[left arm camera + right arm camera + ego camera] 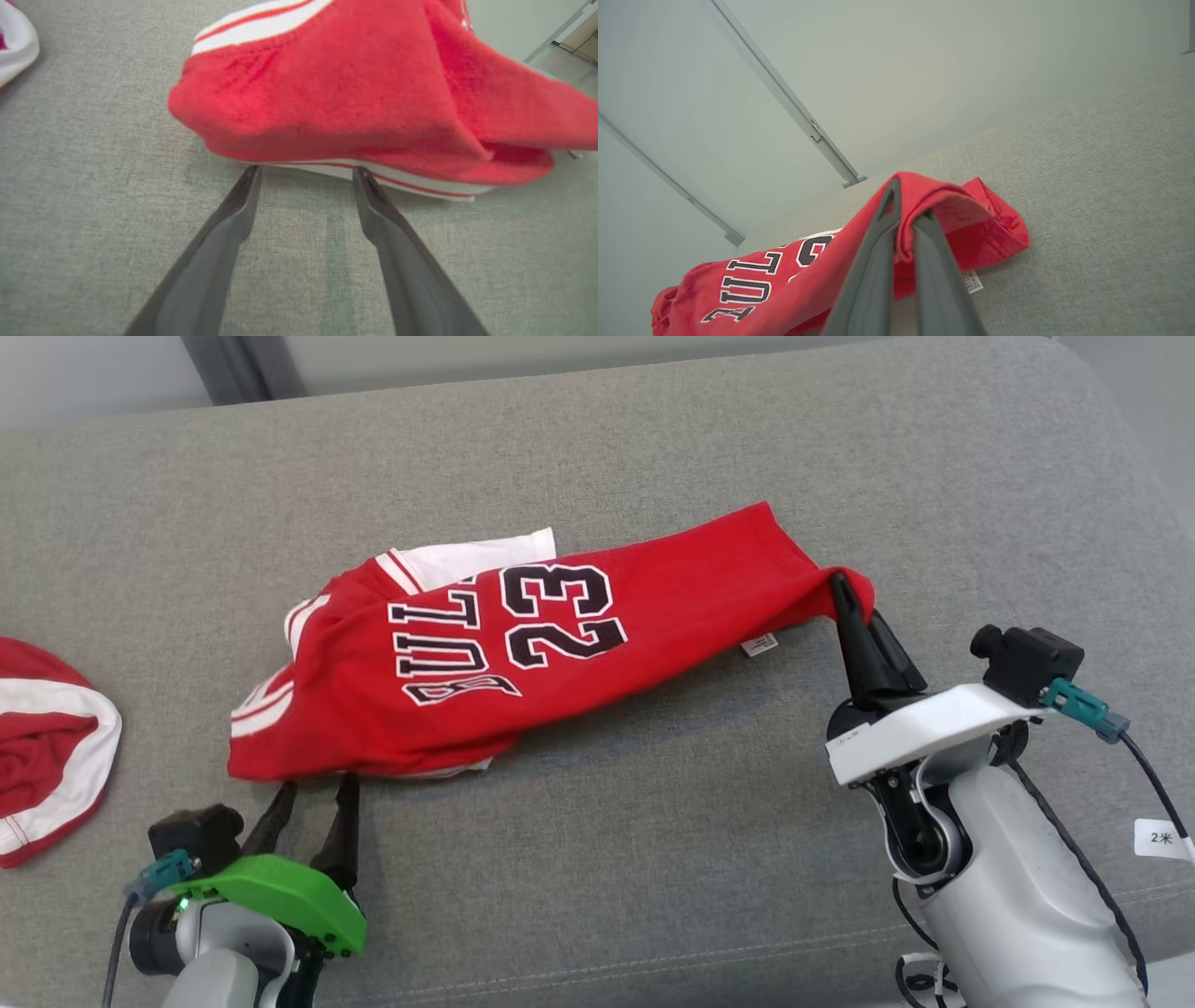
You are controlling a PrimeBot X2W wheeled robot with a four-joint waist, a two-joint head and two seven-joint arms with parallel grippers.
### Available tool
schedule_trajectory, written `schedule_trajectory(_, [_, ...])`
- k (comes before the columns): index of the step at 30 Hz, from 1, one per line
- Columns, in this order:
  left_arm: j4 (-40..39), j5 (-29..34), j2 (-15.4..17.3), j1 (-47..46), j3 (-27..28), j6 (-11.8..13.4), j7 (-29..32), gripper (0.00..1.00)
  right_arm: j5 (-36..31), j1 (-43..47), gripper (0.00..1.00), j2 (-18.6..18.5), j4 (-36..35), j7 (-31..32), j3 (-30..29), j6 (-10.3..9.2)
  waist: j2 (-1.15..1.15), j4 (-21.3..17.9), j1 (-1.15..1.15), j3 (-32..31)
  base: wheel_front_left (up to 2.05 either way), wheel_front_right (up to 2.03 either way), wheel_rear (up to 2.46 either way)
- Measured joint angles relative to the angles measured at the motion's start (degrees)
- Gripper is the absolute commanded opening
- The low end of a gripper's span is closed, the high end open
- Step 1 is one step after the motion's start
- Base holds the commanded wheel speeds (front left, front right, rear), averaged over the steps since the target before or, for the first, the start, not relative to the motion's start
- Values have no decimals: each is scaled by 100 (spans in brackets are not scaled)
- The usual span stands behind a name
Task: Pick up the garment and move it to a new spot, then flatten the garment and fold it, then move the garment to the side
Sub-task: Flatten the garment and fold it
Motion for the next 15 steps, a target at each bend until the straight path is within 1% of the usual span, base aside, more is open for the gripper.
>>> schedule_trajectory(2, [121, -37, 14, -140, 36, -1, 44, 100, 0, -8, 0, 0, -103, 0, -11, 1, 0, -17, 0, 34, 0, 0, 0])
schedule_trajectory(10, [580, -37, 365, -392, 339, -1, 70, 100, -2, -81, 0, 1, -309, 0, 0, 19, 0, -119, 0, 160, 0, 0, 0])
schedule_trajectory(12, [637, -37, 387, -473, 282, -1, 64, 100, -2, -80, 0, -2, -335, 0, -42, 23, 0, -132, 0, 183, 0, 0, 0])
schedule_trajectory(15, [638, -34, 423, -587, 8, -2, 37, 100, -3, -80, 0, -4, -363, 0, -56, 25, 0, -140, 0, 202, 0, 0, 0])
